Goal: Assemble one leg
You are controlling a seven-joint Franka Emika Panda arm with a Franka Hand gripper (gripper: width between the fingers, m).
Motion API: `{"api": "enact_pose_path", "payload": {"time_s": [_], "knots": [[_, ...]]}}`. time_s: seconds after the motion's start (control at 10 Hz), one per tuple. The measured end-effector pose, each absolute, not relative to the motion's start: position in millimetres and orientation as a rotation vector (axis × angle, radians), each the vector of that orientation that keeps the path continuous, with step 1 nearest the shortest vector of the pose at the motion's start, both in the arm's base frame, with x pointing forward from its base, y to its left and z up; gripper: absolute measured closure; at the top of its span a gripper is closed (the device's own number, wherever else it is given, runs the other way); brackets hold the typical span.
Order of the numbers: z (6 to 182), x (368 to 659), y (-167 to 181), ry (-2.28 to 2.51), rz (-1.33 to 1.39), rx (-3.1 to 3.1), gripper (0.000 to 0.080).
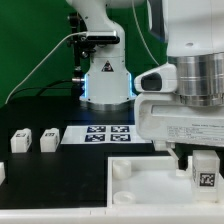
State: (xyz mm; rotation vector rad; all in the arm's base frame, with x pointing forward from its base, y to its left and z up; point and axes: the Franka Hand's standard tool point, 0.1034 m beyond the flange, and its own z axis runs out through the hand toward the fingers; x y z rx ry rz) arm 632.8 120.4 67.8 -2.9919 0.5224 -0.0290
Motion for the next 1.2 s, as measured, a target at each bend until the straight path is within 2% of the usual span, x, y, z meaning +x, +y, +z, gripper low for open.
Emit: {"api": "enact_pose_path", "payload": {"time_s": [0.1, 0.3, 0.5, 0.6, 0.7, 0.8, 1.2], "knots": [[68.7, 633.4, 122.7, 0.34, -0.046, -3.037, 0.015], [68.6, 632.8, 127.0, 0.336, -0.047, -3.036, 0.015], [68.4, 632.8, 126.8, 0.451, -0.041, -3.018, 0.042], [67.7, 632.0, 125.2, 0.588, -0.031, -2.996, 0.042], [66.6, 631.5, 122.6, 0.743, -0.022, -2.964, 0.0498], [66.5, 631.4, 123.2, 0.825, -0.018, -2.942, 0.0499], [65.5, 633.3, 120.9, 1.639, 0.028, -2.53, 0.05]]}}
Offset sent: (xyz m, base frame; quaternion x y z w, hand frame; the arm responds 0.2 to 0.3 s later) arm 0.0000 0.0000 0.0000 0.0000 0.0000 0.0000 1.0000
